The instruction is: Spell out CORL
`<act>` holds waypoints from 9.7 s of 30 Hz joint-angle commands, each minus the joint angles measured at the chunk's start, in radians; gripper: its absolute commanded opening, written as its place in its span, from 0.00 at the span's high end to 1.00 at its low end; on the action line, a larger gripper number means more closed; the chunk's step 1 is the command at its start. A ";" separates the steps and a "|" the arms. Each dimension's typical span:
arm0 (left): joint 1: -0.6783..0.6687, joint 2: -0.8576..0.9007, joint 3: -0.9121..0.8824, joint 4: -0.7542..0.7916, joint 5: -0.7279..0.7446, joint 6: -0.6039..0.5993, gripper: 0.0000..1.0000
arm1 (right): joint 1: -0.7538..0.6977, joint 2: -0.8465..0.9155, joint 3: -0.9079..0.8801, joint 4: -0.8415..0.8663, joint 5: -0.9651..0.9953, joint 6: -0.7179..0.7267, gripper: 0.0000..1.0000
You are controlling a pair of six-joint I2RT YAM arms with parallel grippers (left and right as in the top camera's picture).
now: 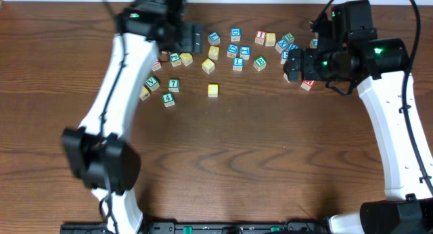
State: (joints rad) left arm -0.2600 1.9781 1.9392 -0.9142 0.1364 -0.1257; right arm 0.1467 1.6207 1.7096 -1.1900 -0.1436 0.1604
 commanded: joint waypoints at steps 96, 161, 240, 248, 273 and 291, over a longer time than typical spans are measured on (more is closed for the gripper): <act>-0.146 0.385 0.011 0.438 -0.224 0.043 0.68 | -0.010 -0.003 -0.005 -0.097 0.067 -0.001 0.01; -0.319 0.265 -0.251 0.219 -0.186 -0.362 0.68 | -0.008 -0.003 -0.005 -0.116 0.066 -0.001 0.01; -0.040 -0.261 -0.182 -0.035 -0.174 -0.154 0.53 | -0.008 -0.003 -0.005 -0.066 0.032 -0.001 0.01; 0.044 -0.275 -0.183 -0.148 -0.174 -0.111 0.41 | -0.008 -0.003 -0.005 -0.025 0.002 0.026 0.01; 0.076 -0.272 -0.209 -0.154 -0.174 -0.076 0.21 | -0.008 0.005 -0.005 0.023 -0.008 0.080 0.01; 0.076 -0.272 -0.217 -0.154 -0.174 -0.077 0.21 | -0.008 0.011 -0.005 0.035 -0.004 0.143 0.01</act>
State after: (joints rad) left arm -0.1867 1.7176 1.7332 -1.0664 -0.0296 -0.2115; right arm 0.1368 1.6215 1.7061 -1.1576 -0.1421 0.2855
